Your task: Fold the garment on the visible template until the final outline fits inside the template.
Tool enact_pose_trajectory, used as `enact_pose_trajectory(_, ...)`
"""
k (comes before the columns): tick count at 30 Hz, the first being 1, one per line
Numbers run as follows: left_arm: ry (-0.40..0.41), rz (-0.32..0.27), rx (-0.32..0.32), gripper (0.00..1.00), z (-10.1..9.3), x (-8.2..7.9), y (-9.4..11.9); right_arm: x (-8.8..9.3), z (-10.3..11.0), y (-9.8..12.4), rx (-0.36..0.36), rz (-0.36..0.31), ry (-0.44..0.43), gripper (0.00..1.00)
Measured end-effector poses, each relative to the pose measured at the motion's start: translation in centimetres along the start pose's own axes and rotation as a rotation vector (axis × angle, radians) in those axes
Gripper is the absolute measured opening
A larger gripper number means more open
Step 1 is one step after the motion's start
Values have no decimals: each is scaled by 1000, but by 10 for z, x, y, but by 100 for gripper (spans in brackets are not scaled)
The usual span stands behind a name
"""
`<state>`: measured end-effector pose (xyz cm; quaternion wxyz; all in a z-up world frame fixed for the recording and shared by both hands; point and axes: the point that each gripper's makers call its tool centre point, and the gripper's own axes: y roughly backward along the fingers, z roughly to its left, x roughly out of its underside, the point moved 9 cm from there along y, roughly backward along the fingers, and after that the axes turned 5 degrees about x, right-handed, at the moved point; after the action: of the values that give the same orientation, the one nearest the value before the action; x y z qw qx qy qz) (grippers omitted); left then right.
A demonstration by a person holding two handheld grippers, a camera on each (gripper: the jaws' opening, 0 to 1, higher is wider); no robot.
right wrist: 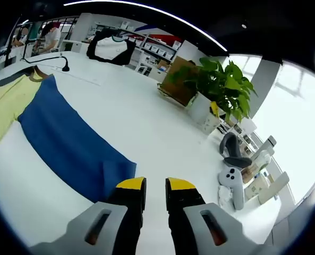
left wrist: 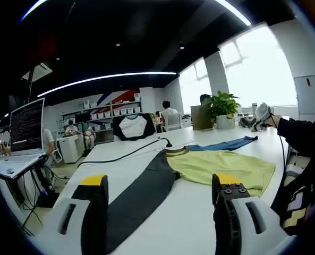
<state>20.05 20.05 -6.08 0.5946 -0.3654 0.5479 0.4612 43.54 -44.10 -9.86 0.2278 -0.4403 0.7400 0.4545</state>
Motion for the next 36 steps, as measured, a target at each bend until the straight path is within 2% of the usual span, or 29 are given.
enact_pose_trajectory(2, 8, -1, -2, 84, 1, 0, 1, -5, 5, 0, -49, -36, 0, 13)
enact_pose_trajectory(5, 8, -4, -2, 88, 1, -1, 1, -9, 10, -3, -120, -47, -59, 18)
enact_pose_trajectory(8, -16, -14, -12, 90, 0, -3, 2, -8, 13, -5, -133, -16, 22, 19)
enact_pose_trajectory(9, -18, -15, -10, 90, 0, -3, 1, -9, 16, -6, -132, -26, 63, 19)
enact_pose_trajectory(10, -17, -16, -11, 90, 1, -3, 1, -8, 19, -6, -137, -32, 67, 19)
enact_pose_trajectory(14, -19, -16, -21, 93, 2, -2, 1, -5, 23, -8, -189, -11, 31, 22)
enact_pose_trajectory(16, -21, -13, -27, 96, 2, -2, 0, -3, 26, -10, -195, 5, 50, 26)
enact_pose_trajectory(18, -20, -15, -36, 99, 3, -2, 0, -2, 29, -12, -205, 21, 29, 29)
enact_pose_trajectory(20, -20, -15, -47, 100, 4, -2, 1, 0, 32, -13, -238, 24, 14, 27)
enact_pose_trajectory(24, -25, -26, -63, 100, 7, -2, 1, 2, 33, -18, -238, 46, 12, 28)
enact_pose_trajectory(27, -6, -47, -43, 100, 6, -4, 1, 5, 34, -21, -248, 50, 0, 25)
enact_pose_trajectory(29, -11, -42, -36, 100, 5, -4, 0, 8, 35, -21, -238, 72, 3, 23)
enact_pose_trajectory(30, -10, -38, -35, 100, 4, -3, 0, 9, 35, -21, -228, 60, -11, 22)
enact_pose_trajectory(32, -6, -33, -35, 100, 4, -2, -1, 11, 34, -19, -215, 86, -4, 18)
enact_pose_trajectory(36, 5, -25, -48, 100, 6, -1, -1, 14, 36, -21, -205, 88, 9, 7)
